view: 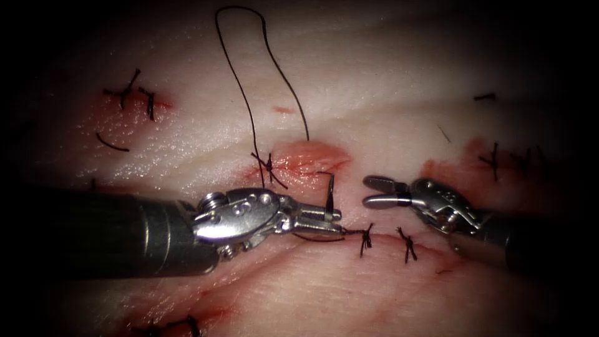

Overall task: Wound Closure
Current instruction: Pull the needle through the tissue with the left grasper, then use the right tool to grab the needle from the left tool.

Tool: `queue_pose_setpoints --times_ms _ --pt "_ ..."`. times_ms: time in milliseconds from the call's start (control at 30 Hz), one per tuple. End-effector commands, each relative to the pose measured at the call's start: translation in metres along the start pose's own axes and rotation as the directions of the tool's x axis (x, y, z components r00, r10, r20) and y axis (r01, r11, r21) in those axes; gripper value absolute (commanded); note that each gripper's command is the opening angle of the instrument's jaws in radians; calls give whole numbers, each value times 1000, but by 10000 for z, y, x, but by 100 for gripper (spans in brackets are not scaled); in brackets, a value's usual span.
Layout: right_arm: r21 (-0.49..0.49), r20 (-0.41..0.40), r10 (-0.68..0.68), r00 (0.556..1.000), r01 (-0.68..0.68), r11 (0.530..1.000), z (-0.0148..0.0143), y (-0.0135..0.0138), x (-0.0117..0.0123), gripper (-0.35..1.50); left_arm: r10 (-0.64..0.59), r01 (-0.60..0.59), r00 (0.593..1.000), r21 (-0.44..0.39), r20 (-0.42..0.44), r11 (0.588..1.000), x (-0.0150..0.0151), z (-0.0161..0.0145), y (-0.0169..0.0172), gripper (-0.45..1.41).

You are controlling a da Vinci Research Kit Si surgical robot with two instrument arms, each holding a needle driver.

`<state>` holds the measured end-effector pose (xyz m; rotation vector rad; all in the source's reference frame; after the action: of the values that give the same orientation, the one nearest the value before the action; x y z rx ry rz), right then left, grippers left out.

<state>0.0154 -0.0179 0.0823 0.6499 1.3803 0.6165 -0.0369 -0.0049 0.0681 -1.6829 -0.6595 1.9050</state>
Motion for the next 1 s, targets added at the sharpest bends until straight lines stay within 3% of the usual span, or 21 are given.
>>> queue_pose_setpoints --times_ms 33,267,500,633,733,800,1000 --pt "3 -5 33 999 -33 999 10 3 4 83 58 -58 998 30 -6 998 6 6 -5 -45" --pt "14 -54 160 986 -160 987 11 -2 9 79 329 -328 944 185 27 927 25 1 -16 -45" --pt "63 -137 373 918 -367 928 11 -7 24 89 562 -574 817 277 129 771 37 -2 -20 -45" --pt "67 -163 454 876 -449 891 10 -8 35 95 633 -652 757 240 162 719 24 2 -17 -45" --pt "78 -163 524 836 -518 852 10 -7 43 86 690 -725 688 194 226 660 7 9 -15 -45" --pt "90 -163 598 785 -591 801 13 -4 50 86 717 -764 643 161 271 624 -6 13 -17 -45" --pt "119 -167 731 661 -723 681 30 3 58 111 766 -841 534 132 358 524 -38 17 -31 -45"
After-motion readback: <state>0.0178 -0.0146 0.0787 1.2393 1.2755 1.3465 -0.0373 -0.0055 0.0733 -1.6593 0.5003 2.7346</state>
